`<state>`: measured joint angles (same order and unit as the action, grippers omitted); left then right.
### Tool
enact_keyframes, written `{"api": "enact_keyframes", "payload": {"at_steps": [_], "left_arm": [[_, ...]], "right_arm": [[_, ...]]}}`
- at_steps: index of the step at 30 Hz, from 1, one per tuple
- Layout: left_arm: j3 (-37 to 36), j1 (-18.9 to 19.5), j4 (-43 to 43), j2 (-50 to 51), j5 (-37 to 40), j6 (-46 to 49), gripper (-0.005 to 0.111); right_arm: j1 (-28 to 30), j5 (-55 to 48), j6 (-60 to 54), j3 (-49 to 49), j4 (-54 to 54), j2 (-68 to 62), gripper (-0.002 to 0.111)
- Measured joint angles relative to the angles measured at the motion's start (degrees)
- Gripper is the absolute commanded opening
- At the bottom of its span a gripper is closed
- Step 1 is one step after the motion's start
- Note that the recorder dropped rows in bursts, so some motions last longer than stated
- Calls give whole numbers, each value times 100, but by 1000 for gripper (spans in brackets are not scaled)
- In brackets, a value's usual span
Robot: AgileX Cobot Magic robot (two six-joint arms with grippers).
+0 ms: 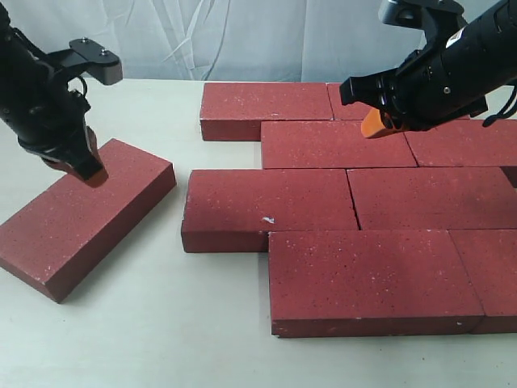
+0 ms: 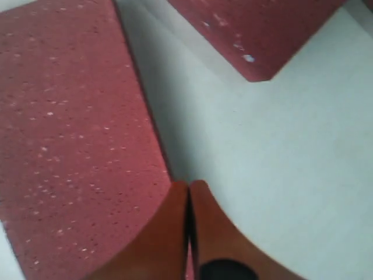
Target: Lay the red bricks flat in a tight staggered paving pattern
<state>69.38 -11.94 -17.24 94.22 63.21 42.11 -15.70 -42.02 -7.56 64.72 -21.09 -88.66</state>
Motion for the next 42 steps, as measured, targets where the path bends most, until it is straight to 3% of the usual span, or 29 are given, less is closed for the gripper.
{"api": "enact_keyframes", "payload": {"at_steps": [7, 13, 18, 27, 37, 42], "left_arm": [[-608, 0, -545, 0, -12, 1257, 0], [-853, 0, -534, 0, -590, 1530, 0], [-862, 0, -498, 0, -864, 1256, 0], [-1146, 0, -484, 290, -412, 998, 0], [-1229, 0, 133, 1177, -300, 962, 0], [-1229, 0, 919, 1250, -280, 395, 0]], "right_arm": [[0, 0, -11, 0, 0, 0, -1], [0, 0, -11, 0, 0, 0, -1], [0, 0, -11, 0, 0, 0, -1], [0, 0, -11, 0, 0, 0, -1], [0, 0, -11, 0, 0, 0, -1], [0, 0, -23, 0, 0, 0, -1]]}}
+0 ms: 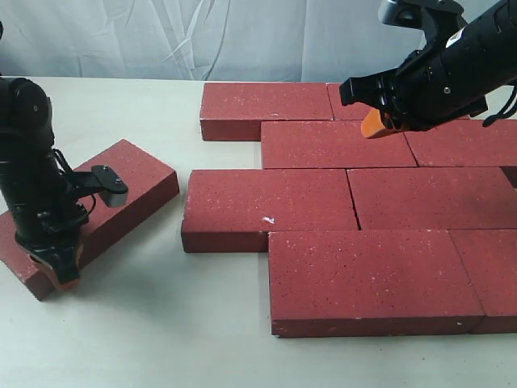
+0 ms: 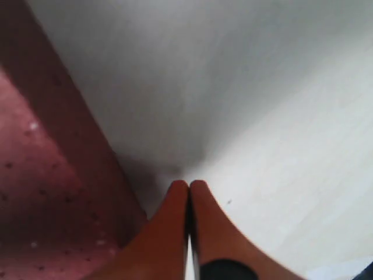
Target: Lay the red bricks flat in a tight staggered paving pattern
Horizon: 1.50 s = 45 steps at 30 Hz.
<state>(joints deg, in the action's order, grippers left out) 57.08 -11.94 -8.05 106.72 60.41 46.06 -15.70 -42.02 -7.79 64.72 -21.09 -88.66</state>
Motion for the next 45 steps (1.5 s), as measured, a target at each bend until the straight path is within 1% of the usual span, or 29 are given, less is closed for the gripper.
{"api": "enact_keyframes", "payload": {"at_steps": [6, 12, 15, 19, 27, 45], "left_arm": [[0, 0, 1062, 16, -111, -1078, 0], [126, 0, 1592, 16, -441, -2056, 0], [161, 0, 1784, 16, -596, -2343, 0], [164, 0, 1896, 16, -762, -2487, 0], [164, 0, 1988, 25, -1560, -2949, 0], [164, 0, 1983, 25, -2617, -3052, 0]], "right_arm": [[0, 0, 0, 0, 0, 0, -1], [0, -11, 0, 0, 0, 0, -1], [0, -11, 0, 0, 0, 0, -1], [0, -11, 0, 0, 0, 0, -1], [0, -11, -11, 0, 0, 0, -1], [0, -11, -11, 0, 0, 0, -1]]}}
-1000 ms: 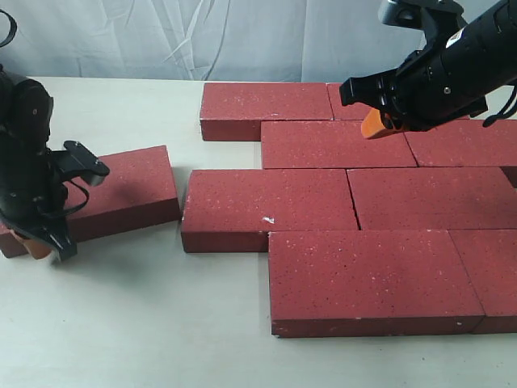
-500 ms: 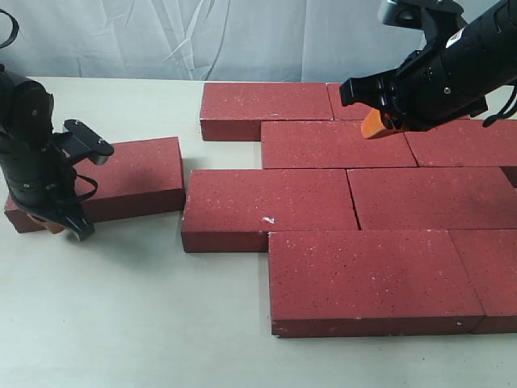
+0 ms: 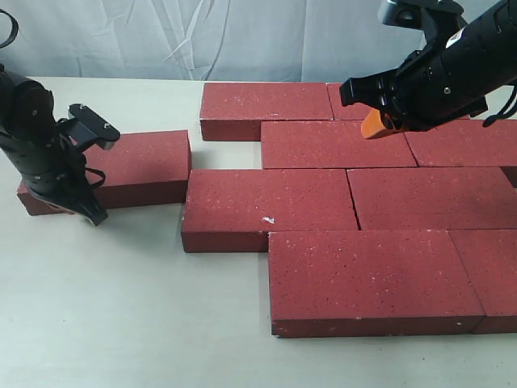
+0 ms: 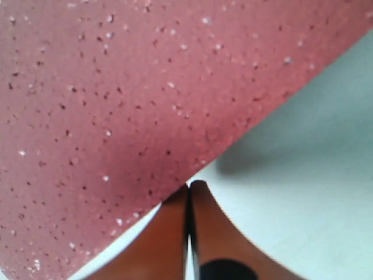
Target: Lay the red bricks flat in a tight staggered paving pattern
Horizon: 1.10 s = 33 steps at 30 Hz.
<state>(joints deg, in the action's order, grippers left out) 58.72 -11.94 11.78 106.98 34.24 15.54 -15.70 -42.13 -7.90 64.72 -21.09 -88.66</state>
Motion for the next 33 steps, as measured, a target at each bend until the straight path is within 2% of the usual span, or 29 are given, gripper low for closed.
{"api": "enact_keyframes", "payload": {"at_steps": [7, 18, 23, 27, 33], "left_arm": [[0, 0, -34, 0, -393, -140, 0], [0, 0, -149, 0, -501, -235, 0], [0, 0, -839, 0, -264, -226, 0], [0, 0, -1616, 0, -514, -203, 0], [0, 0, -1787, 0, -829, -191, 0]], "right_arm": [[0, 0, 0, 0, 0, 0, -1], [0, 0, -12, 0, 0, 0, -1], [0, 0, -12, 0, 0, 0, -1], [0, 0, -12, 0, 0, 0, -1], [0, 0, -20, 0, 0, 0, -1]]}}
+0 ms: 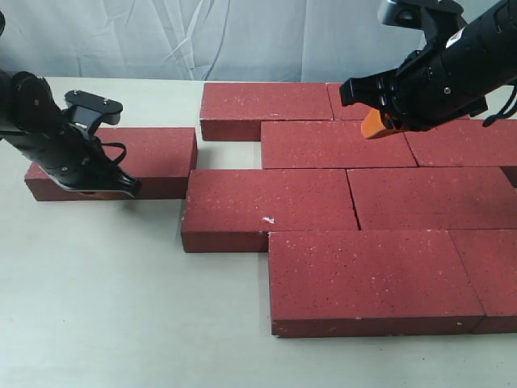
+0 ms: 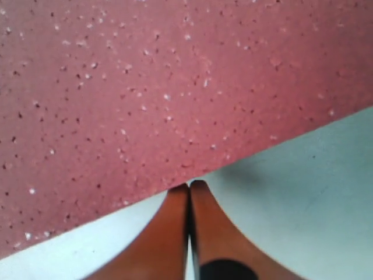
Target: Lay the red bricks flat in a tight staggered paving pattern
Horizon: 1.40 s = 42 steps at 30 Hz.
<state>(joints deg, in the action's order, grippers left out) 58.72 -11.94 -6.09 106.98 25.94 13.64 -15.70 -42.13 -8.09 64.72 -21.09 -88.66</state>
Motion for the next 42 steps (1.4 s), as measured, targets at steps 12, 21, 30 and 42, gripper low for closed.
{"api": "enact_keyframes", "payload": {"at_steps": [12, 21, 30, 42], "left_arm": [[0, 0, 189, 0, -441, 0, 0], [25, 0, 310, -196, -200, 0, 0], [661, 91, 564, -865, 627, -165, 0], [772, 1729, 609, -684, 671, -558, 0]], "right_arm": [[0, 0, 0, 0, 0, 0, -1], [0, 0, 0, 0, 0, 0, -1], [0, 0, 0, 0, 0, 0, -1], [0, 0, 0, 0, 0, 0, -1]]}}
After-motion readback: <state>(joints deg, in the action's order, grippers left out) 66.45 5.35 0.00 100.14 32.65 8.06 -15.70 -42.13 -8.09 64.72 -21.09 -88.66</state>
